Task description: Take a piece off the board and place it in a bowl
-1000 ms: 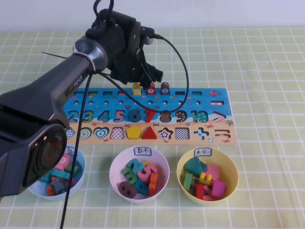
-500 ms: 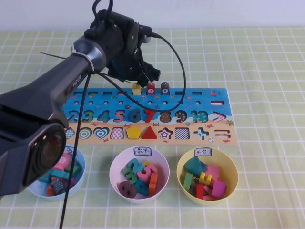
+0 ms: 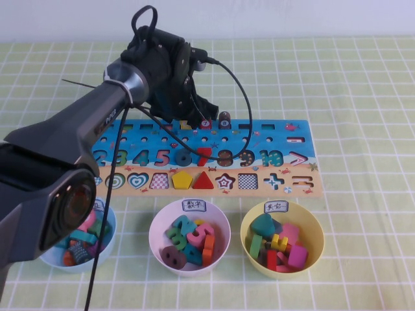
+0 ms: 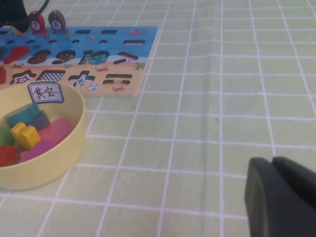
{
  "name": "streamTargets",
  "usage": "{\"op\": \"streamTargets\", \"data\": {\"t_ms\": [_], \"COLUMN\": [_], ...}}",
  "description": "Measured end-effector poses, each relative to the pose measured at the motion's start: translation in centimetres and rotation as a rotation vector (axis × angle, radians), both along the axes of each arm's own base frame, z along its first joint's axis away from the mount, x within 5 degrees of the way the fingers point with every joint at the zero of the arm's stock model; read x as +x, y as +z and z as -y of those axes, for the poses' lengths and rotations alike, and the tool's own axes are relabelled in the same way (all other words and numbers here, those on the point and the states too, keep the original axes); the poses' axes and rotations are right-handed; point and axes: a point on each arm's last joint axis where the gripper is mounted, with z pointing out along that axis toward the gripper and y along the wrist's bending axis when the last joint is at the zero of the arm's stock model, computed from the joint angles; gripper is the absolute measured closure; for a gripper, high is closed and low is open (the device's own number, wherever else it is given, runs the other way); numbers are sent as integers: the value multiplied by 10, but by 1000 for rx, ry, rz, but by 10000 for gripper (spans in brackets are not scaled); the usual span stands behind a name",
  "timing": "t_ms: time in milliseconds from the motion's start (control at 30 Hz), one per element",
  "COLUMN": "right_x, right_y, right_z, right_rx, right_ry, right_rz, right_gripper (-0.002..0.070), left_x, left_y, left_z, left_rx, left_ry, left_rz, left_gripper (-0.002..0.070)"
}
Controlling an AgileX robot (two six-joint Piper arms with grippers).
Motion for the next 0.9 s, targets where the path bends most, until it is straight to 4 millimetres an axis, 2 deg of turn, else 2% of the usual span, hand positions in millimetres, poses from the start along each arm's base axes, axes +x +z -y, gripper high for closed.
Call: {"op": "streamTargets", "data": {"t_ms": [267,633,900], "right_x": [0,0,0], "right_y": [0,0,0], "right_z": [0,0,0], "right_rx": [0,0,0], "right_ry": [0,0,0], "right_rz": [0,0,0], "right_gripper": [694,694,694], "left_x": [1,1,5], "left_y": [-2,-1,20], "left_z": [1,1,-1], "left_rx": [-3,-4,11], "left_ry": [-1,0,4], "left_rz": [1,3,56], "left_gripper": [468,468,468]}}
